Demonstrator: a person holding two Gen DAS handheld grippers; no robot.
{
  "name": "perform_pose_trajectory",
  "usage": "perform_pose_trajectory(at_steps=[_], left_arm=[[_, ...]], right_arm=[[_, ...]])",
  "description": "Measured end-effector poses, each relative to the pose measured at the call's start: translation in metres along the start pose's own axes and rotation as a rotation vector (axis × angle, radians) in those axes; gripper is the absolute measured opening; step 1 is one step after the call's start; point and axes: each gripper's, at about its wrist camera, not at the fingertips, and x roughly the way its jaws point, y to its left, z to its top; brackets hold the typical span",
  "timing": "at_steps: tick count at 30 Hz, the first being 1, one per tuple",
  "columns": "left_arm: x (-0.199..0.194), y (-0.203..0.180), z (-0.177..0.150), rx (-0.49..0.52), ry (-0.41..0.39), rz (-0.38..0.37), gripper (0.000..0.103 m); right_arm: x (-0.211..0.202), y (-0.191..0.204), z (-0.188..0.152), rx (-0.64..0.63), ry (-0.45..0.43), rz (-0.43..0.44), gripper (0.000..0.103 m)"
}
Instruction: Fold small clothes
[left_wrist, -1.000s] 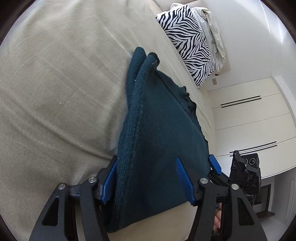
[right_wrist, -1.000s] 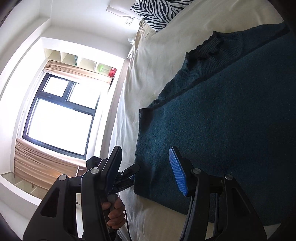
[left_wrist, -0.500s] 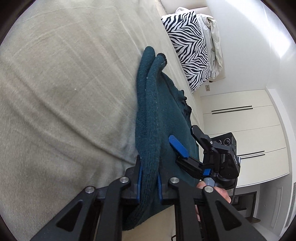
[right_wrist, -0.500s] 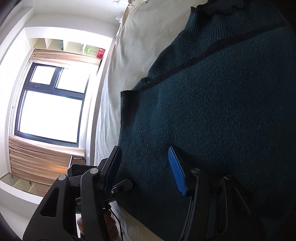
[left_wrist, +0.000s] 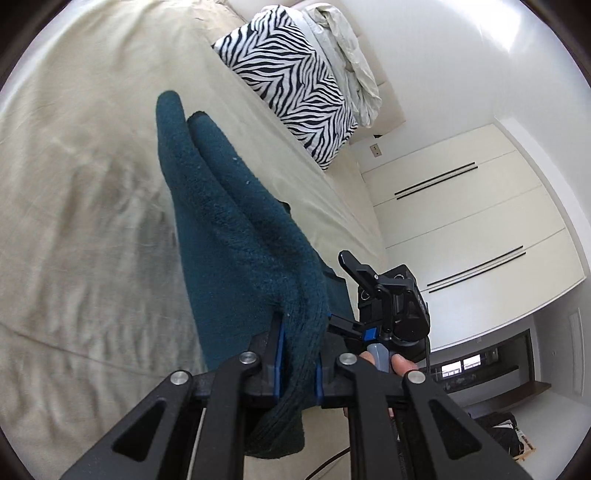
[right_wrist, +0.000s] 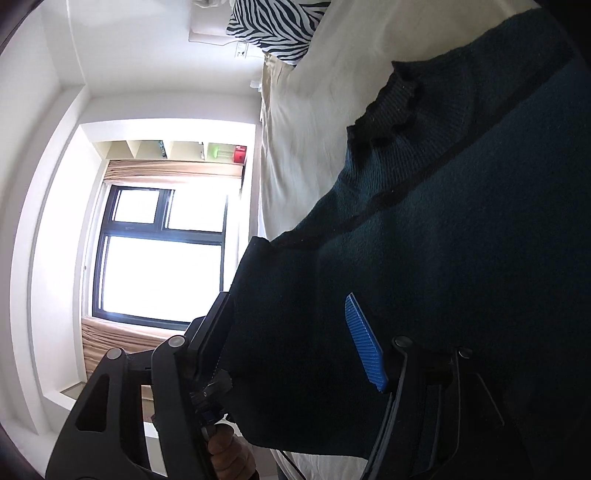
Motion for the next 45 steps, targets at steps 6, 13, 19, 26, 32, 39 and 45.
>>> perform_pose_trajectory(at_steps=[6, 13, 19, 26, 32, 39, 45], left_arm=[[0.114, -0.067, -0.023, 0.130, 0.136, -0.035, 0.013], [0.212, -0.062, -0.071, 0.188, 0.258, 0.073, 0.019], [0.169, -0.078, -0.076, 0.273, 0.208, 0.031, 0.063], [0.106, -0.062, -0.075, 0.280, 0.104, 0.051, 0.063], [0.110, -0.046, -0.061, 0.213, 0.101, 0.055, 0.063], [0.106, -0.055, -0.060, 0.244, 0.096, 0.042, 0.063], [0.118, -0.074, -0.060, 0.284, 0.105, 0.037, 0.064]], right_arm=[[-0.099, -0.030, 0.027, 0.063, -0.109, 0.083, 0.073], [-0.153, -0.081, 0.025, 0.137, -0.123, 0.019, 0.073], [-0.132, -0.071, 0.021, 0.099, -0.117, -0.022, 0.074], [-0.111, -0.055, 0.011, -0.004, -0.062, -0.206, 0.059], [-0.101, -0.051, 0.009, -0.068, -0.046, -0.418, 0.015], [-0.136, -0.032, 0.010, -0.141, -0.092, -0.456, 0.012], [-0.185, -0.036, 0.017, -0.127, -0.129, -0.465, 0.012]])
